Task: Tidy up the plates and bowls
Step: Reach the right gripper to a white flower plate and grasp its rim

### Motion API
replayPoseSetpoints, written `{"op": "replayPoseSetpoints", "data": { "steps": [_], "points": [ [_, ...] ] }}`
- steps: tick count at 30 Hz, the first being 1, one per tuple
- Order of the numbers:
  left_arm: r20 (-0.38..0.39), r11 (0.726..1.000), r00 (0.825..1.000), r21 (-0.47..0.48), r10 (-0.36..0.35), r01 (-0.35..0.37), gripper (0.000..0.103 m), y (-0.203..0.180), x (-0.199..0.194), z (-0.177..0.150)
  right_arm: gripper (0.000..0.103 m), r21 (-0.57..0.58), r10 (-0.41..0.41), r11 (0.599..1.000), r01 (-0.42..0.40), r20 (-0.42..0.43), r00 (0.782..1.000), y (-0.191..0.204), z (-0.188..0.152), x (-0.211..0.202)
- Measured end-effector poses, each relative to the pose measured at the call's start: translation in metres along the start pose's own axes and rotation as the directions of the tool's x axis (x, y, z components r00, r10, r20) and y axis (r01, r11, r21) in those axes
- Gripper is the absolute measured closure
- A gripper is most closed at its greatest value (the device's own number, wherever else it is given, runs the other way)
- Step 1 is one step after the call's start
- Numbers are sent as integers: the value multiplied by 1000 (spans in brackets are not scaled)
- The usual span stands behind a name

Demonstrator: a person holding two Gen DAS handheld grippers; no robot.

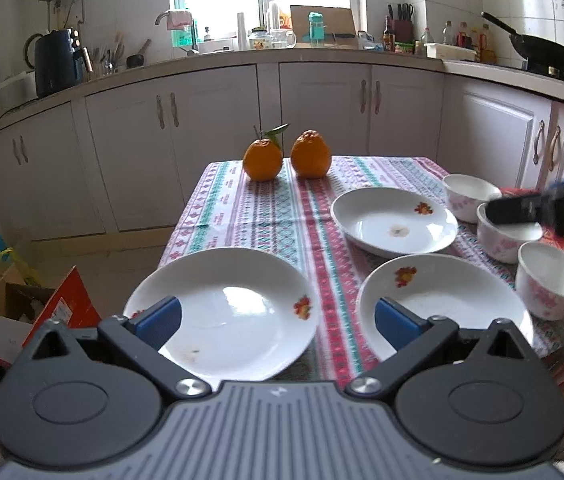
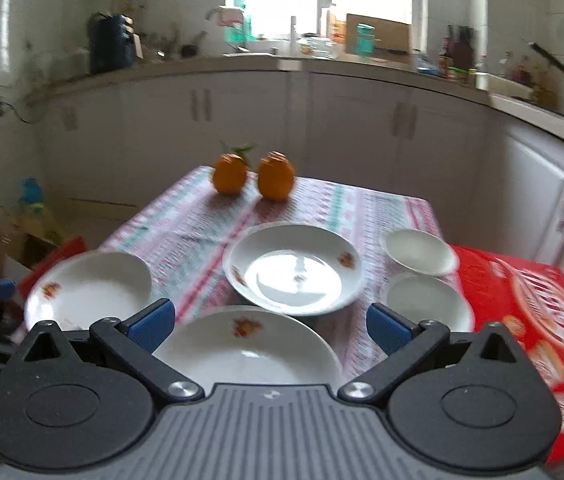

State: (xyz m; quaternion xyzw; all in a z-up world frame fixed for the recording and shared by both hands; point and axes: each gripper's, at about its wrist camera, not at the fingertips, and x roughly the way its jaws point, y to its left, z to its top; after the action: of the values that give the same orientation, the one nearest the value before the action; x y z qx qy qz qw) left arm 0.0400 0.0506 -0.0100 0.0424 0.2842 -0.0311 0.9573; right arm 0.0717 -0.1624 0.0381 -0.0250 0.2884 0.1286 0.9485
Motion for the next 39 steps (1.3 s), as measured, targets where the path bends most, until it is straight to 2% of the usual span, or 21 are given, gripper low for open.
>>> {"op": "replayPoseSetpoints", "data": {
  "steps": [4, 8, 11, 16, 21, 24, 27, 33, 36, 39],
  "points": [
    [-6, 1000, 1000, 3, -20, 20, 1, 18, 2, -8, 0, -39, 88, 995, -89, -10, 996, 9, 17, 14],
    [0, 999, 1000, 48, 2, -2, 1, 35, 3, -19, 0, -70, 152, 986, -154, -24, 988, 22, 31, 30],
    [-17, 999, 1000, 40, -5, 5, 1, 49, 6, -25, 0, -54, 238, 969, -241, -61, 969, 29, 39, 47],
    [-87, 998, 994, 1, -64, 64, 1, 75, 18, -32, 0, -86, 290, 949, -302, -130, 948, 54, 49, 76],
    [-131, 995, 986, -24, -101, 99, 1, 89, 35, -41, 0, -77, 362, 922, -381, -187, 913, 72, 58, 104],
    [-160, 993, 980, -28, -116, 112, 1, 95, 47, -44, 0, -90, 358, 918, -385, -228, 906, 80, 62, 123],
    [-165, 987, 973, -13, -159, 159, 1, 97, 54, -46, 0, -98, 377, 902, -421, -298, 877, 88, 62, 142],
    [-208, 973, 955, 50, -210, 225, 1, 95, 70, -49, 0, -129, 366, 887, -444, -392, 844, 98, 58, 174],
    [-212, 966, 951, 73, -226, 246, 1, 96, 77, -48, 0, -108, 374, 882, -459, -433, 820, 100, 57, 192],
    [-202, 961, 950, 97, -236, 259, 1, 96, 78, -48, 0, -84, 402, 866, -493, -471, 785, 102, 59, 207]
  ]
}}
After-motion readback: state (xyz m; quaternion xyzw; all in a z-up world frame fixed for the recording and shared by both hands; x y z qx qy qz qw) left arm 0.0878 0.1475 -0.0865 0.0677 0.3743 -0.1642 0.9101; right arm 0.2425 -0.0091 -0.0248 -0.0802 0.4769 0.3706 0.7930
